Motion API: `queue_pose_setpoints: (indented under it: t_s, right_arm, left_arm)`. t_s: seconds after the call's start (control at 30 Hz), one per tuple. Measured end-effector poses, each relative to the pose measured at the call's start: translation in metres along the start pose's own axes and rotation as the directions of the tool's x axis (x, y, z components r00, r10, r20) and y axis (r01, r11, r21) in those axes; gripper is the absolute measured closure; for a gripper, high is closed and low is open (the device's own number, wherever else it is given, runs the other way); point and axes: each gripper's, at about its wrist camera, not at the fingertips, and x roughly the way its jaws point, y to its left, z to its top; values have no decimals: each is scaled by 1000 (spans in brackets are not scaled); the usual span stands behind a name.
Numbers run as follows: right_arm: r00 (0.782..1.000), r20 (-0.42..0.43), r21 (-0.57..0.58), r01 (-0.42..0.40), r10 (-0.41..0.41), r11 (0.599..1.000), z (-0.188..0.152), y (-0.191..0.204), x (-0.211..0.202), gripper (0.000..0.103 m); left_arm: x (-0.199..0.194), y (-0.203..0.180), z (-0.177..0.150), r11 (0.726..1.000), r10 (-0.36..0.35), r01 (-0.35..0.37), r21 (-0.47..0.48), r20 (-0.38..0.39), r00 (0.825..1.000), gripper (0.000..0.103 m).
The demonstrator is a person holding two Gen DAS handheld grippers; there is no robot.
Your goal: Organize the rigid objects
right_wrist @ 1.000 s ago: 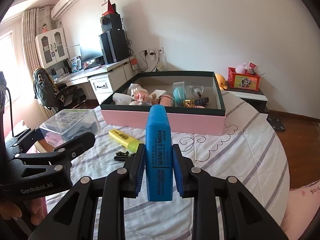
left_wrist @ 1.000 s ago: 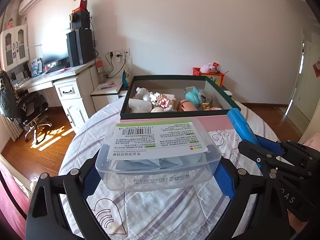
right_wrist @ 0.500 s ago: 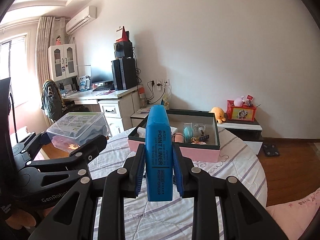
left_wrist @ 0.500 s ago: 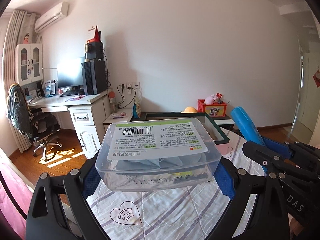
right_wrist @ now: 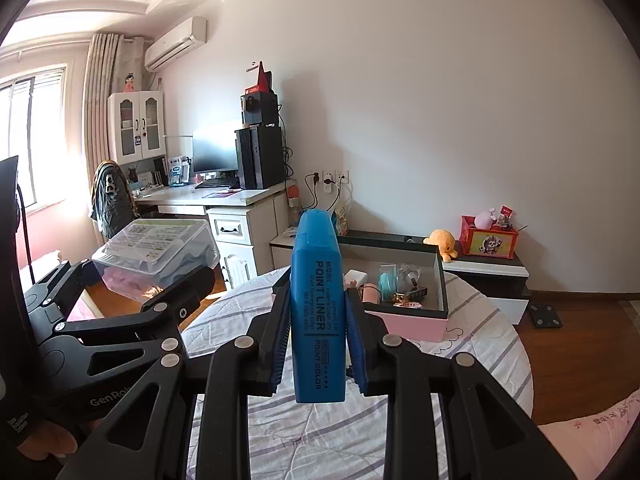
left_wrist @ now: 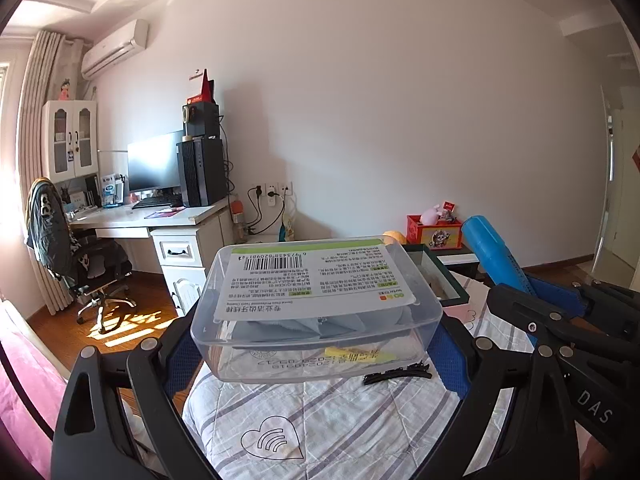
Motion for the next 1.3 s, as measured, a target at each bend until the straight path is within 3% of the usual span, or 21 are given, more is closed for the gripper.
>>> queue_pose_setpoints:
  t_s: [0.33,0.47,0.6,0.73,0.83,0.93,1.2,1.3]
  right_arm:
    - [999,-44,4,14,-14,1000,5,-25,54,76]
    - [997,-64,-4,40,-40,999,15,-45,92,76]
    - [991,-108,-14,74,-75,997,23,-67,137,76]
    - [981,-169,-18,89,-91,996,25,-88,185,76]
    - [972,-215,-19,98,-100,995,22,-98,217,76]
    - [961,-259,-16,95,-96,995,15,-104,241,76]
    - [936,-333,-20,114,-114,993,-6,-114,273,75]
    - [917,-347,-48,194,-198,980,-9,-118,278,44]
  left_arm:
    - [63,-12,5,999,2,-1,45,-39,999,8]
    - [107,-23,15,997,9,-5,80,-39,999,8]
    - [168,-35,23,994,-1,11,113,-88,996,8]
    - [228,-40,29,994,-60,73,86,-147,987,8]
    - [268,-48,24,991,-52,76,107,-209,977,8]
    - [306,-50,10,991,-57,91,102,-299,953,8]
    - [341,-52,-14,989,11,43,143,-357,934,7]
    - [339,-54,-16,983,78,-16,184,-339,938,2]
